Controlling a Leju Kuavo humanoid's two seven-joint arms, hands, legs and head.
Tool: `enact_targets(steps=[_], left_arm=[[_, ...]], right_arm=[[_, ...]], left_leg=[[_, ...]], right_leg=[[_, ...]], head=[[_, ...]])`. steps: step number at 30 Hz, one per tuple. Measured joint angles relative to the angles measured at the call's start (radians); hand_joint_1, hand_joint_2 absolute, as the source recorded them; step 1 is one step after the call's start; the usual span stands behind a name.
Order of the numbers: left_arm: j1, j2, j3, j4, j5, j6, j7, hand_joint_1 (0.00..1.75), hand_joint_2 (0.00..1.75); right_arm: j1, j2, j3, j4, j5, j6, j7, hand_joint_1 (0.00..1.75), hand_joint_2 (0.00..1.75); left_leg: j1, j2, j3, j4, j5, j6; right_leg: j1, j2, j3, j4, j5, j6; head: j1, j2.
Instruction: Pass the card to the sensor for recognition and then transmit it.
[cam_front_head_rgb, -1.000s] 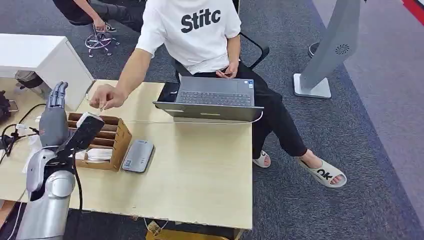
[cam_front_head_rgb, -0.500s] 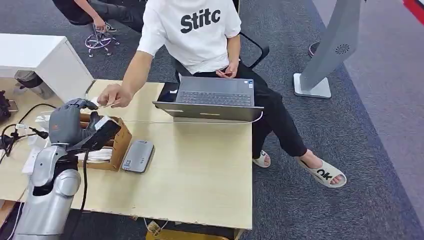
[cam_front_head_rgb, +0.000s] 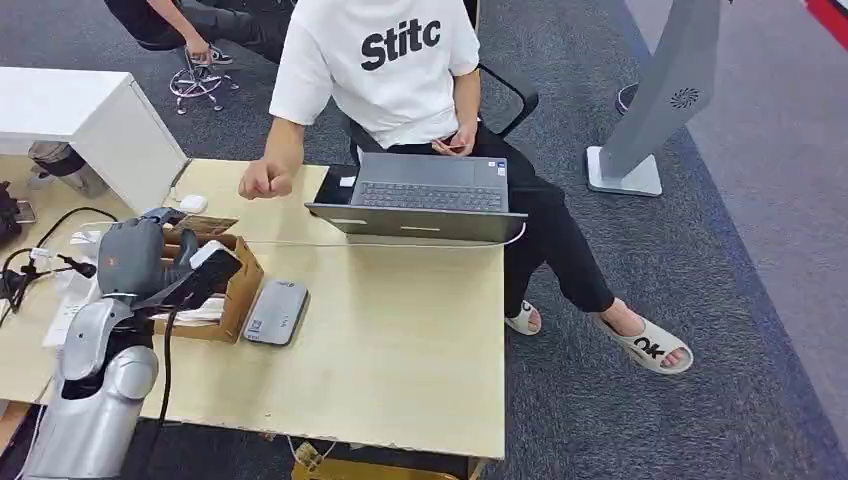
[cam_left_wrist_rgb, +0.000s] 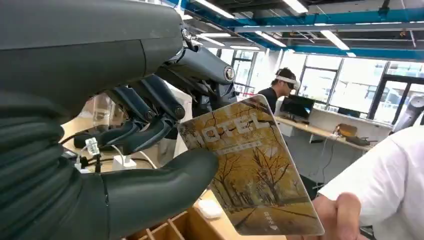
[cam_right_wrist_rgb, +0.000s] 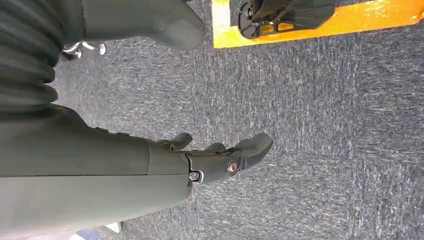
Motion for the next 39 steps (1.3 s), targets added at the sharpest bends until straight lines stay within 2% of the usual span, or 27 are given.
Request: enact_targets(steps=[8,14,26,39], left_arm=[[0.040,0.002,-0.001,-0.024,-0.024,-0.009,0.000,1.75,1.75],[0.083,0.019,-0.051,-0.019,-0.142,-0.042,0.010,1.75,1.75],[0.114,0.030,-0.174,0.100,-0.291,-0.006,0.046,1.75,1.75],[0.124,0.045,-0.203,0.149,-0.327,0.001,0.059,1.75,1.75]], right_arm=[[0.000,-0.001,0.000,0.000,-0.002,0.000,0.000,0.00,1.75],[0.000,-0.001,0.000,0.001,-0.002,0.010,0.005,0.00,1.75],[0.000,-0.001,0.000,0.004,0.001,0.014,0.006,0.00,1.75],[0.000,-0.001,0.000,0.009,0.006,0.014,0.006,0.00,1.75]], left_leg=[[0.000,0.000,0.000,0.000,0.000,0.000],[0.000,0.000,0.000,0.000,0.000,0.000],[0.000,0.000,0.000,0.000,0.000,0.000],[0.000,0.000,0.000,0.000,0.000,0.000]], right_leg=[[0.000,0.000,0.000,0.000,0.000,0.000],[0.000,0.000,0.000,0.000,0.000,0.000],[0.000,0.000,0.000,0.000,0.000,0.000],[0.000,0.000,0.000,0.000,0.000,0.000]], head=[[0.000,0.000],[0.000,0.000],[0.000,0.000],[0.000,0.000]])
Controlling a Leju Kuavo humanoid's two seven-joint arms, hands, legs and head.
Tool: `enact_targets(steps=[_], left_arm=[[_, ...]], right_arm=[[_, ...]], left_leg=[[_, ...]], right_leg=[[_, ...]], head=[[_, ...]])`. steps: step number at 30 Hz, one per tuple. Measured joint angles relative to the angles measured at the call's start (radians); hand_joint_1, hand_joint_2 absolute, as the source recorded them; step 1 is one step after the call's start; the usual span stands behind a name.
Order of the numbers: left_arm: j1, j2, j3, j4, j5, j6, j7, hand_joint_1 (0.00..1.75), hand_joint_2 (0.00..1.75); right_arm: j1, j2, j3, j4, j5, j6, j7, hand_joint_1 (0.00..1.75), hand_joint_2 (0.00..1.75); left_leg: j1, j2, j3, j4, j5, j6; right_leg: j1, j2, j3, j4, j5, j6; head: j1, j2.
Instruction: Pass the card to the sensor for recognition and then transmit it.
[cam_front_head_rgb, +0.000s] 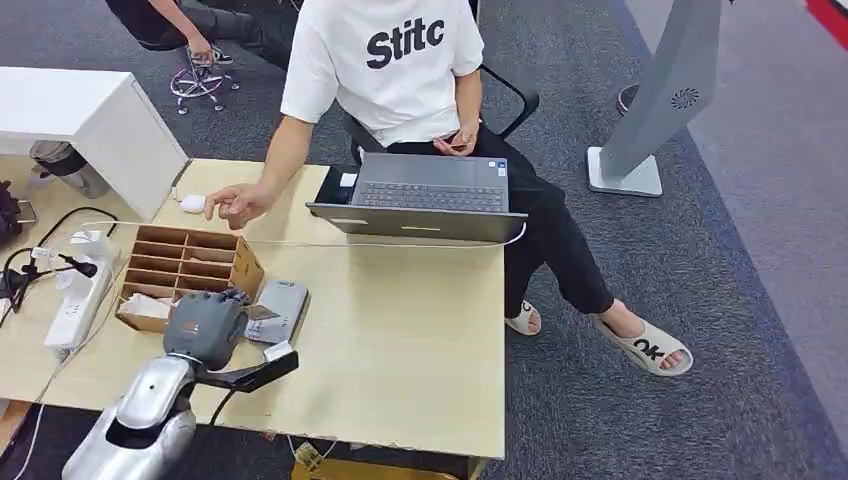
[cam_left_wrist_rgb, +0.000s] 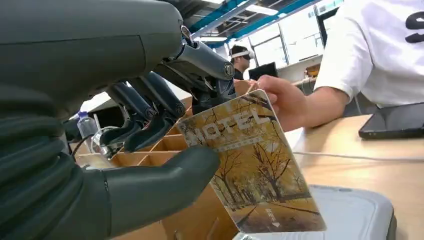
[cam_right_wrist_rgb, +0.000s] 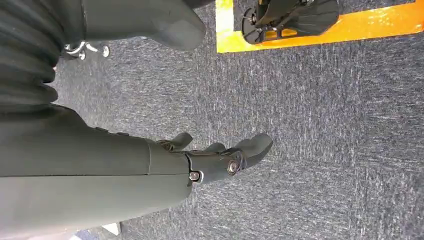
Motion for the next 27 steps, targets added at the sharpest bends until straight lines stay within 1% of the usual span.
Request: enact_targets(steps=[14,27], left_arm=[[0.020,0.019,0.000,0.036,-0.017,0.004,0.027,1.75,1.75],[0.030,0.019,0.000,0.048,-0.027,0.015,0.028,1.75,1.75]], right_arm=[[0.001,0.000,0.000,0.000,0.002,0.000,0.005,0.00,1.75],[0.001,0.000,0.000,0.000,0.002,0.000,0.003,0.00,1.75]], left_leg=[[0.000,0.000,0.000,0.000,0.000,0.000],[0.000,0.000,0.001,0.000,0.001,0.000]], right_leg=[[0.000,-0.001,0.001,0.000,0.000,0.000],[0.000,-0.001,0.001,0.000,0.000,0.000]], head=[[0.000,0.000],[0.000,0.000]])
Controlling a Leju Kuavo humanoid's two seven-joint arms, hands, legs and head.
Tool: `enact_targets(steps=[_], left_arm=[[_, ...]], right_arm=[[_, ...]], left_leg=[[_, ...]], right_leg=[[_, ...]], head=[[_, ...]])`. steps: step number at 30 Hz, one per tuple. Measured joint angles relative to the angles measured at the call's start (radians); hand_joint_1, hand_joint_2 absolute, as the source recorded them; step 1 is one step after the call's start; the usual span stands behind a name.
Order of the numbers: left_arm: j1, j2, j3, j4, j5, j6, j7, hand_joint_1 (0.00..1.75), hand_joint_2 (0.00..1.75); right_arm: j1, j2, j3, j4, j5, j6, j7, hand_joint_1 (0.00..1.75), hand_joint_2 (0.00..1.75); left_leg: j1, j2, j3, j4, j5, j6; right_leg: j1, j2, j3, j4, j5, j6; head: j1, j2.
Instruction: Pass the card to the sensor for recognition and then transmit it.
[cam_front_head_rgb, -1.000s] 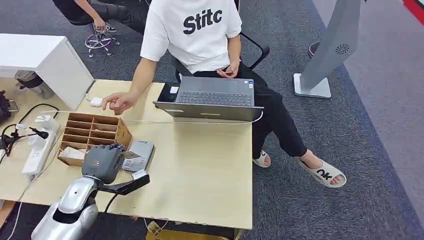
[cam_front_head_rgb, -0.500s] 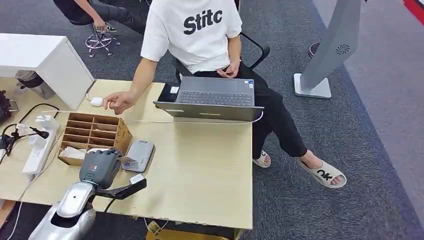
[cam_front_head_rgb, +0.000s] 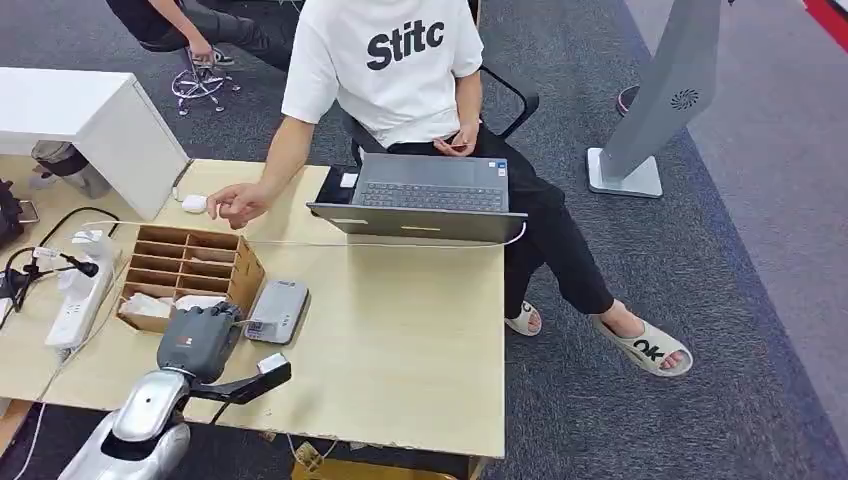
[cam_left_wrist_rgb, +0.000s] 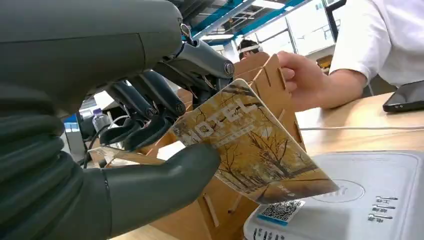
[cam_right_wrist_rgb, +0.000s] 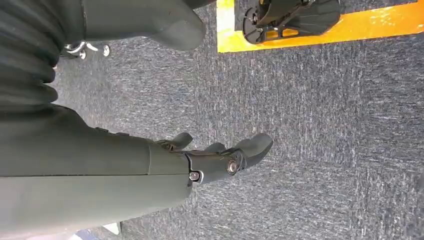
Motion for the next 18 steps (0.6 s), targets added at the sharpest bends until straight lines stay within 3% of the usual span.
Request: enact_targets(steps=[18], left_arm=[[-0.005,0.007,0.019,-0.001,0.001,0.027,-0.001,1.75,1.75]], right_arm=[[0.000,0.000,0.000,0.000,-0.012,-0.011,-0.019,0.00,1.75]], left_leg=[[0.000,0.000,0.000,0.000,0.000,0.000]], right_leg=[[0.000,0.000,0.000,0.000,0.000,0.000]], head=[[0.000,0.000]])
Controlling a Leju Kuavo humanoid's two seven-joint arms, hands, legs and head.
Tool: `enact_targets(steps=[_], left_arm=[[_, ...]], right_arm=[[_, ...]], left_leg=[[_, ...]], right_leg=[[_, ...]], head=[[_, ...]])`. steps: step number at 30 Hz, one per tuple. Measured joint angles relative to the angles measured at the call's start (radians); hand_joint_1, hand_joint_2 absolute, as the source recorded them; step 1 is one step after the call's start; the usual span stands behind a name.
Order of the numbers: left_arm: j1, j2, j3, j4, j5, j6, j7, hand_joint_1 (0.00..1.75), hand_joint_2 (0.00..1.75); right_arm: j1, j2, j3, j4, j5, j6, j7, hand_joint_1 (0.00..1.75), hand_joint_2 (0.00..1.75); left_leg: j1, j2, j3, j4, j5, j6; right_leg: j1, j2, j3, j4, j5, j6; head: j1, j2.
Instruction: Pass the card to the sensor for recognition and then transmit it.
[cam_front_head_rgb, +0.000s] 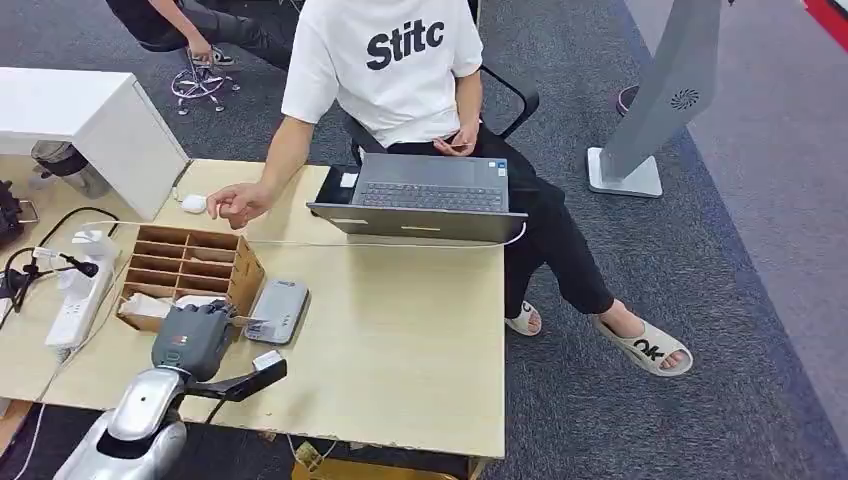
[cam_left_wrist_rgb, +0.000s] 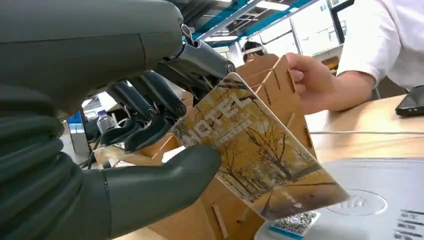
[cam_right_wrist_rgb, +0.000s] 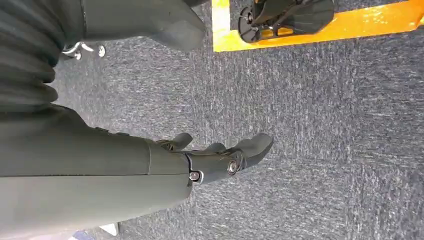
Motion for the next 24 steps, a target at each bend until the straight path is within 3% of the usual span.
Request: enact_targets(steps=[24], left_arm=[[-0.116,0.115,0.115,-0.059,0.006,0.024,-0.018,1.75,1.75]], right_arm=[[-0.004,-0.002,0.000,0.000,-0.011,-0.005,-0.015,0.00,1.75]], left_leg=[[0.001,0.000,0.000,0.000,0.000,0.000]], right_leg=[[0.001,0.000,-0.001,0.000,0.000,0.000]], head=[[0.000,0.000]])
